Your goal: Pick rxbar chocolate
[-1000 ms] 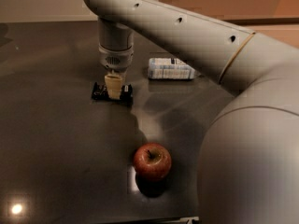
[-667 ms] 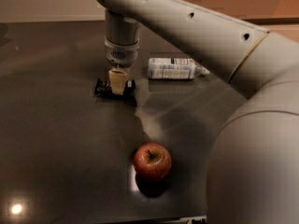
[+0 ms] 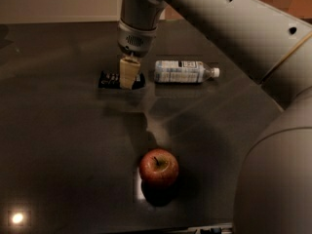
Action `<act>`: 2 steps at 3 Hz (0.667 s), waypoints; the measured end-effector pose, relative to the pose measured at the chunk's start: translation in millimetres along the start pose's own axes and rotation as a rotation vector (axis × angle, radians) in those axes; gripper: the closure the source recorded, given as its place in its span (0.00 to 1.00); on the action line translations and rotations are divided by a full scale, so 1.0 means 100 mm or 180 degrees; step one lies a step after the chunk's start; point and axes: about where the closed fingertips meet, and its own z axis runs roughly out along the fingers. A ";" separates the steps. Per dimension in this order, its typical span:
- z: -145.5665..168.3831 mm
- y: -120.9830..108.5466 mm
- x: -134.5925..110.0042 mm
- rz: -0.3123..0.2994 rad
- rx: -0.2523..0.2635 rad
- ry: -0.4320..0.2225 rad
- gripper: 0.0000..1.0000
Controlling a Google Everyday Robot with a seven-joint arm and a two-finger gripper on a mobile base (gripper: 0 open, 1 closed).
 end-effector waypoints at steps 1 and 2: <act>-0.30 0.09 -0.05 -0.0138 -0.0024 -0.0143 1.00; -0.77 0.19 -0.09 -0.0348 0.0052 -0.0257 1.00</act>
Offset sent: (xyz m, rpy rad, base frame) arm -0.0407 -0.0222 0.0865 0.0500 0.0035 0.1334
